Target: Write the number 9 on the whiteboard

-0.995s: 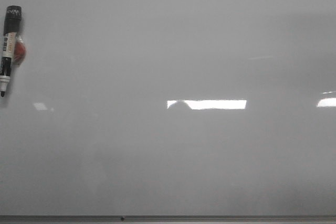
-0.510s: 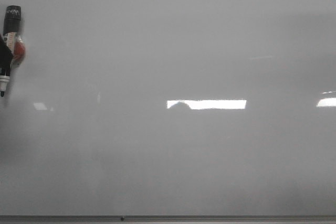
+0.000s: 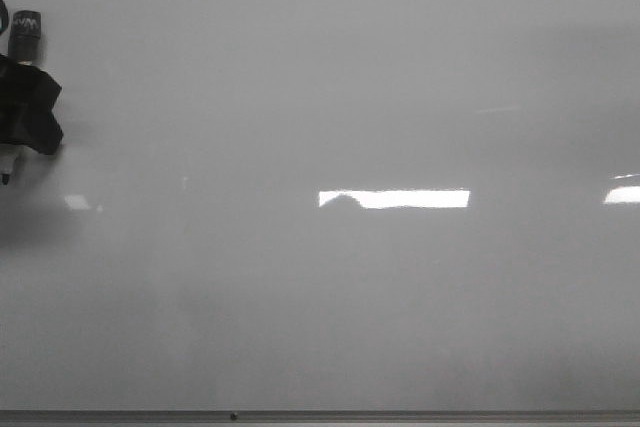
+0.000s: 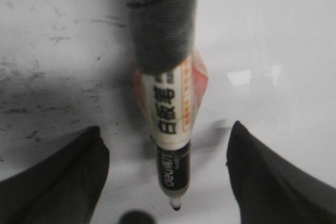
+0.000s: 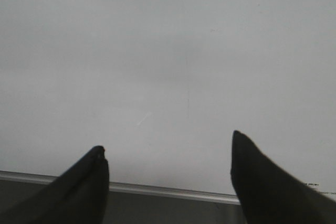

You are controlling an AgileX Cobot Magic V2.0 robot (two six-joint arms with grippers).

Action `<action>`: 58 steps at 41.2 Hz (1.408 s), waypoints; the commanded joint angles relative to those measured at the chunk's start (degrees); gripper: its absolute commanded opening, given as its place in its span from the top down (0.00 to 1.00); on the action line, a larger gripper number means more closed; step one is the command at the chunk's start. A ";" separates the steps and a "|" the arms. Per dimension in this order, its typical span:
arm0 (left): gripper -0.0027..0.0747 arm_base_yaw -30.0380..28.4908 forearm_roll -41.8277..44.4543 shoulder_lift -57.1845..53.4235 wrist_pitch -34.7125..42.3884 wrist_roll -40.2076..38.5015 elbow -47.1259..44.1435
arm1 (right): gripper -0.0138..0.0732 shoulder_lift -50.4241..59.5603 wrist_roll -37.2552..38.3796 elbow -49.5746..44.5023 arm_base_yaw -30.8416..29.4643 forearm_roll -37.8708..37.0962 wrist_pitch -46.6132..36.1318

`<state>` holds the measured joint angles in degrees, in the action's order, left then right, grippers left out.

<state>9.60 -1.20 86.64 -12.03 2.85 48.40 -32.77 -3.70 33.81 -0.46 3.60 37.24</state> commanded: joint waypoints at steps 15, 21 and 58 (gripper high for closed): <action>0.85 0.10 0.03 -3.14 -1.62 -0.19 2.69 | 0.25 -0.45 -0.56 1.92 0.09 0.43 -4.02; 0.93 0.10 1.20 -7.07 -14.08 1.20 5.68 | 0.25 -0.34 -0.56 2.89 0.09 3.45 -2.88; 0.99 25.36 -12.38 -13.44 -44.86 44.87 15.83 | 0.25 -23.41 -41.79 17.44 8.25 32.24 21.92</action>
<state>31.43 -12.00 74.88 -58.29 46.70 62.19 -54.99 -40.28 48.45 4.44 31.94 59.15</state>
